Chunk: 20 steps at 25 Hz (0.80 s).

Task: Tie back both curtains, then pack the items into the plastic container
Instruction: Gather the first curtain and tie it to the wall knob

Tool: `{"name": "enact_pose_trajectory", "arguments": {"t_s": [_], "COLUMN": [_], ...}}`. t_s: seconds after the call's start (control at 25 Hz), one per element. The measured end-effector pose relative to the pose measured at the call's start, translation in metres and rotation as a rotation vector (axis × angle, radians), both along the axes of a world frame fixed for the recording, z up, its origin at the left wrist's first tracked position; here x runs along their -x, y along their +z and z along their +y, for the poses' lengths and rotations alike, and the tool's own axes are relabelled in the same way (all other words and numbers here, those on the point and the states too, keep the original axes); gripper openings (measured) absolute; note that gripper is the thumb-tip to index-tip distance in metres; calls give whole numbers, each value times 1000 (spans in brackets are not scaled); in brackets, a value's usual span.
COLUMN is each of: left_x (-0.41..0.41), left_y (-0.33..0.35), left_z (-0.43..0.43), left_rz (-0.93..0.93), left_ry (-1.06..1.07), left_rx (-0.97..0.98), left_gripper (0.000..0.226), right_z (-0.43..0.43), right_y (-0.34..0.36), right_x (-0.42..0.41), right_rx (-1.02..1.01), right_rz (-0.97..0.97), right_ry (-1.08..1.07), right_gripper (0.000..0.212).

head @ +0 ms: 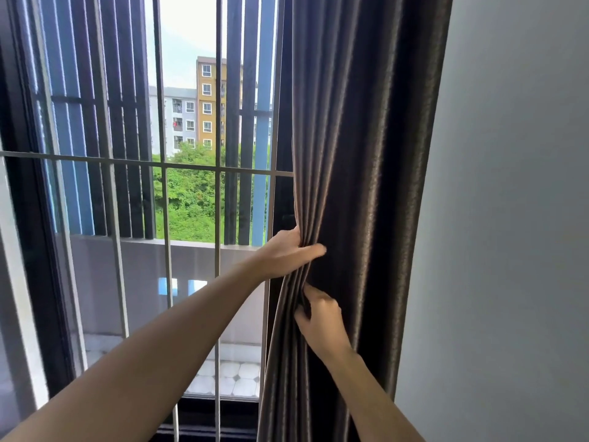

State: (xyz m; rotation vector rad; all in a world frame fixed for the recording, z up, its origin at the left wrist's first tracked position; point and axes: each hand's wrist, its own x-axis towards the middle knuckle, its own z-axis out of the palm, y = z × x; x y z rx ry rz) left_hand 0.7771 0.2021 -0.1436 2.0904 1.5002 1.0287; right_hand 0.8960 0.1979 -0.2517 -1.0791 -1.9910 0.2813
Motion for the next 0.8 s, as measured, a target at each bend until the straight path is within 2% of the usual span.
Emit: {"name": "enact_pose_trajectory", "arguments": {"t_s": [0.08, 0.2, 0.28, 0.36, 0.4, 0.48, 0.6, 0.68, 0.8], "left_x": [-1, 0, 3, 5, 5, 4, 2, 3, 2], "left_y": [-6, -7, -6, -6, -6, -4, 0, -1, -3], "left_z": [3, 4, -1, -4, -5, -10, -15, -16, -12], "left_rz": [96, 79, -6, -71, -83, -101, -122, -128, -119], "left_ry": [93, 137, 141, 124, 118, 98, 73, 58, 59], "left_rx": [-132, -134, -77, -36, -22, 3, 22, 23, 27], "left_gripper": [42, 26, 26, 31, 35, 33, 37, 36, 30], "right_z": [0, -1, 0, -1, -1, -2, 6, 8, 2], "right_y": [0, 12, 22, 36, 45, 65, 78, 70, 40], "right_x": [-2, -17, -27, -31, -30, -27, -26, -31, -33], "right_rx": [50, 69, -224, -553, -606, -484, -138, 60, 98], "right_rz": [-40, -111, -65, 63, 153, 315, 382, 289, 118], "right_ry": [53, 122, -17, -259, -331, -343, -254, -148, -14], "right_gripper": [28, 35, 37, 36, 38, 54, 81, 78, 55]}}
